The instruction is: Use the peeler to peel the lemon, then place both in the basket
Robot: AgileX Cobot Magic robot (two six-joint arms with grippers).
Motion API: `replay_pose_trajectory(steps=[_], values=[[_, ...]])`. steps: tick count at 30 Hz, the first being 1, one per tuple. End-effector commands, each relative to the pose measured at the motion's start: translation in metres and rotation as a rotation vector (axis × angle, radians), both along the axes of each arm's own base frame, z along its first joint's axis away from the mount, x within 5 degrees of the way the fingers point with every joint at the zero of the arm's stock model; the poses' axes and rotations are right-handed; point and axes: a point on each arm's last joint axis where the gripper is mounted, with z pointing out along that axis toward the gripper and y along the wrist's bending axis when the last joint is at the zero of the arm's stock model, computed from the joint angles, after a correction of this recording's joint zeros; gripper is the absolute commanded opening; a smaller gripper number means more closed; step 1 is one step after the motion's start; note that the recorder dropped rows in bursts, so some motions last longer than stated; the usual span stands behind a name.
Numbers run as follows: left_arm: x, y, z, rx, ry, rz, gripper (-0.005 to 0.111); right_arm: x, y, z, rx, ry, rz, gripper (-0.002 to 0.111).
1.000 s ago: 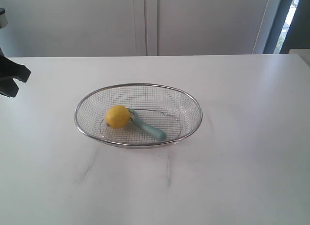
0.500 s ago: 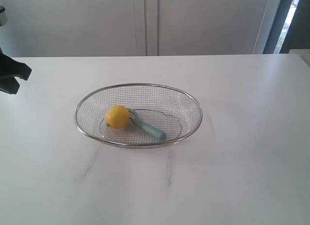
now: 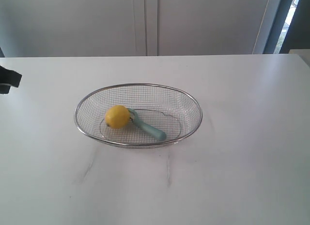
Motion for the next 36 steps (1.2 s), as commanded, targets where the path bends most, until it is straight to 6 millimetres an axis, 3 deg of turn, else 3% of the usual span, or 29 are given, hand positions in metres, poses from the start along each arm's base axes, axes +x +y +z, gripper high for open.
replay_pose_trajectory(steps=[1, 19, 29, 36], values=[[-0.024, 0.004, -0.009, -0.011, -0.026, 0.014, 0.000, 0.000, 0.000, -0.001, 0.000, -0.001, -0.009, 0.000], [-0.122, 0.020, -0.051, -0.004, -0.157, -0.002, 0.000, 0.000, 0.000, -0.001, 0.000, -0.001, -0.009, 0.000], [-0.161, 0.026, -0.087, 0.020, -0.224, -0.031, 0.000, 0.000, 0.000, -0.001, 0.000, -0.001, -0.009, 0.000], [-0.177, 0.030, -0.107, 0.015, -0.327, -0.022, 0.000, 0.000, 0.000, -0.001, 0.000, -0.001, -0.009, 0.000]])
